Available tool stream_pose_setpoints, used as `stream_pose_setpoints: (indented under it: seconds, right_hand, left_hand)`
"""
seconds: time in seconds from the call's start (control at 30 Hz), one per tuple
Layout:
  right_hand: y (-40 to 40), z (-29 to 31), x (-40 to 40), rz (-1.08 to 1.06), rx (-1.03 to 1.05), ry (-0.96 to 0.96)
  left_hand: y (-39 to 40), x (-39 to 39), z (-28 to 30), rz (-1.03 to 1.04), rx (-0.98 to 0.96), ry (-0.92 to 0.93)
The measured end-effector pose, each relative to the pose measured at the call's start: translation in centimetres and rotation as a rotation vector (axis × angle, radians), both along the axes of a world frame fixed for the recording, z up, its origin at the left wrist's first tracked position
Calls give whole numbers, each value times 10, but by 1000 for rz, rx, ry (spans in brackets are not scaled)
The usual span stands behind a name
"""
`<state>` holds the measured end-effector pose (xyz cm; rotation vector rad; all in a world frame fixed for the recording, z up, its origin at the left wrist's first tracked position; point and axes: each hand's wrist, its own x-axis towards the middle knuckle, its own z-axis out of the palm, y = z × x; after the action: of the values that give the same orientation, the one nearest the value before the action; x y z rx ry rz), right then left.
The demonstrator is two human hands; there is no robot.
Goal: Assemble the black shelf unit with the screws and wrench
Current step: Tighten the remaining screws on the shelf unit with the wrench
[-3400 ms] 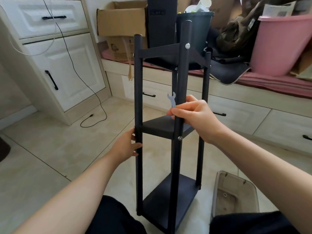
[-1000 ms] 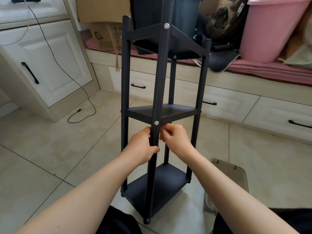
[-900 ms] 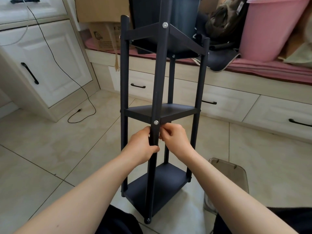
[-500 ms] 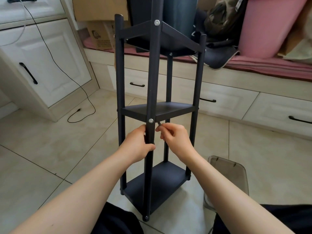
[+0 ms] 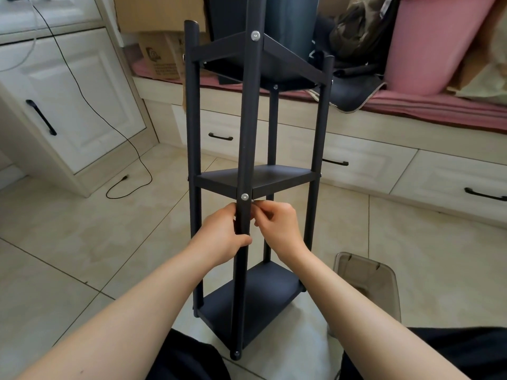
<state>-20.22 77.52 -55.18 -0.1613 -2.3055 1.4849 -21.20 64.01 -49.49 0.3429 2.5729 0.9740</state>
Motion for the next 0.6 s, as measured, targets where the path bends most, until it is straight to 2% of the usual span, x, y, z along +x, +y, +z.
stream_pose_setpoints:
  seconds: [0.33, 0.6]
  right_hand:
    - [-10, -13, -15, -9, 154, 157]
    - [-20, -15, -31, -21, 156, 96]
  left_hand:
    - [-4, 1, -2, 9, -39, -8]
    - [-6, 3, -6, 26, -40, -3]
